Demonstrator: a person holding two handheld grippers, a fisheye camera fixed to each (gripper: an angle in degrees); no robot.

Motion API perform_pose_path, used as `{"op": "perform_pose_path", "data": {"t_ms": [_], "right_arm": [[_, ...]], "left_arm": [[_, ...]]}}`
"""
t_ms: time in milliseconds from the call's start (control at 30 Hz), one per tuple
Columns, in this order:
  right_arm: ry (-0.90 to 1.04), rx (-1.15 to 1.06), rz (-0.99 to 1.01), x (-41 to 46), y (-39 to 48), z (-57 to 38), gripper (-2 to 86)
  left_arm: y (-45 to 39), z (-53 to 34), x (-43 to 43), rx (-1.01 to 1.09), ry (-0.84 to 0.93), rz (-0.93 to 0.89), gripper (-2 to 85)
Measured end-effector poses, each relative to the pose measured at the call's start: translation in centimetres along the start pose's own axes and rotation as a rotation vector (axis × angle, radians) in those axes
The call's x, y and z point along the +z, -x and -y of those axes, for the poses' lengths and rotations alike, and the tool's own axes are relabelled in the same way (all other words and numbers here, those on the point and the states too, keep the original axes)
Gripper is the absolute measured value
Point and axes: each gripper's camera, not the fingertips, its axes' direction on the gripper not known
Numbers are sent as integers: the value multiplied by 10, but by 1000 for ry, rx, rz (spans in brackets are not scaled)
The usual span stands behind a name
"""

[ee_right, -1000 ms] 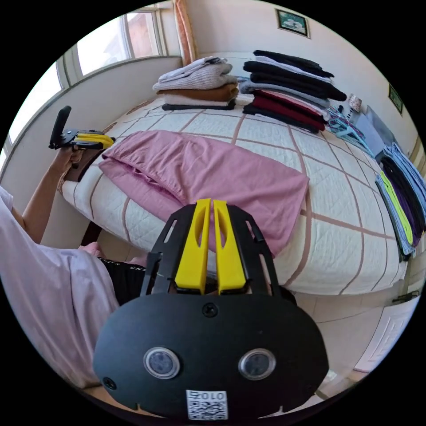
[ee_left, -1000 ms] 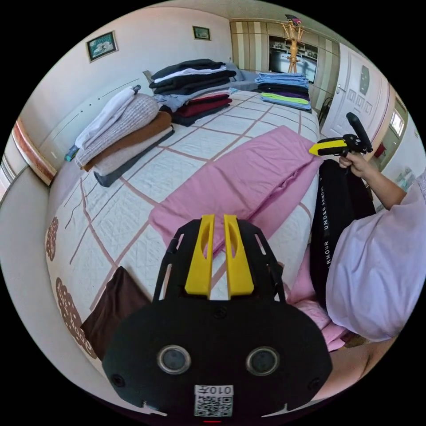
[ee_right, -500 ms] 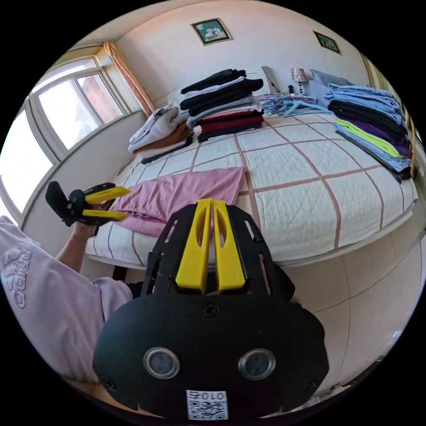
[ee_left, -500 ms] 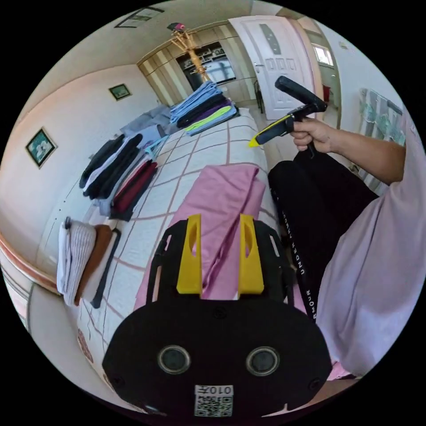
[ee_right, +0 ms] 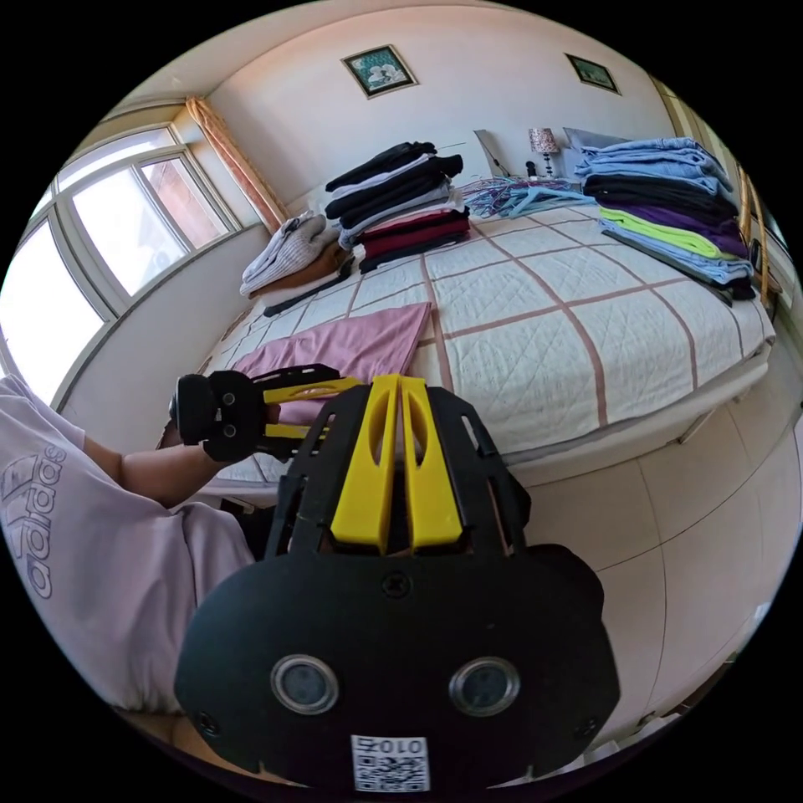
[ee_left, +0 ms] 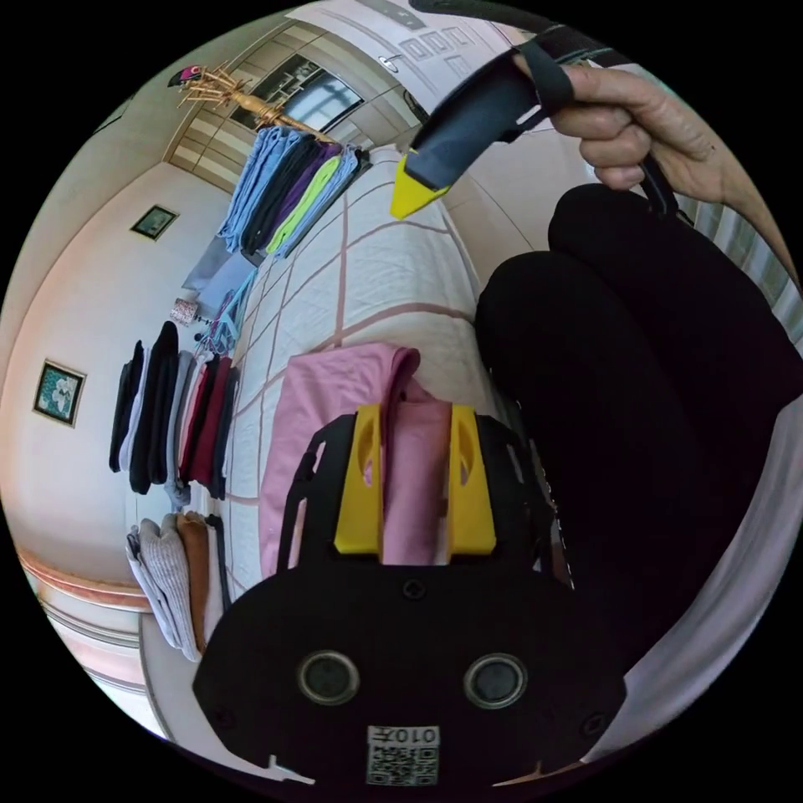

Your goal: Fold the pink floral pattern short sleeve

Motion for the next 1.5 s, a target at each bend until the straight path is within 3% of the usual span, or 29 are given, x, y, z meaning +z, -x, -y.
{"op": "perform_pose_path", "data": {"t_ms": [167, 300, 400, 467, 567, 633, 733, 833, 1133, 1500], "right_arm": [[-3, -16, 0, 2, 5, 4, 26], [-12, -23, -2, -2, 11, 11, 27], [-4, -43, -8, -2, 21, 19, 28], [8, -67, -11, 1, 33, 30, 28], [32, -118, -9, 9, 52, 49, 28], [53, -157, -11, 17, 67, 63, 28], [97, -237, -9, 37, 95, 88, 27], [165, -332, -9, 64, 126, 115, 28], [254, -519, 24, 109, 199, 179, 34], [397, -313, 324, 211, 215, 253, 98]], "left_arm": [[35, -21, 7, -102, -11, -150, 54], [102, -61, 38, -383, -52, -519, 40], [157, -133, 56, -685, -231, -813, 34], [182, -199, 55, -885, -392, -909, 32], [196, -339, 17, -1220, -669, -808, 29], [174, -453, -25, -1449, -777, -595, 28], [114, -576, -40, -1791, -760, -352, 31], [56, -654, -10, -2053, -729, -303, 34], [18, -704, 11, -2052, -742, -369, 52], [-22, -730, 16, -1998, -694, -503, 82]]}}
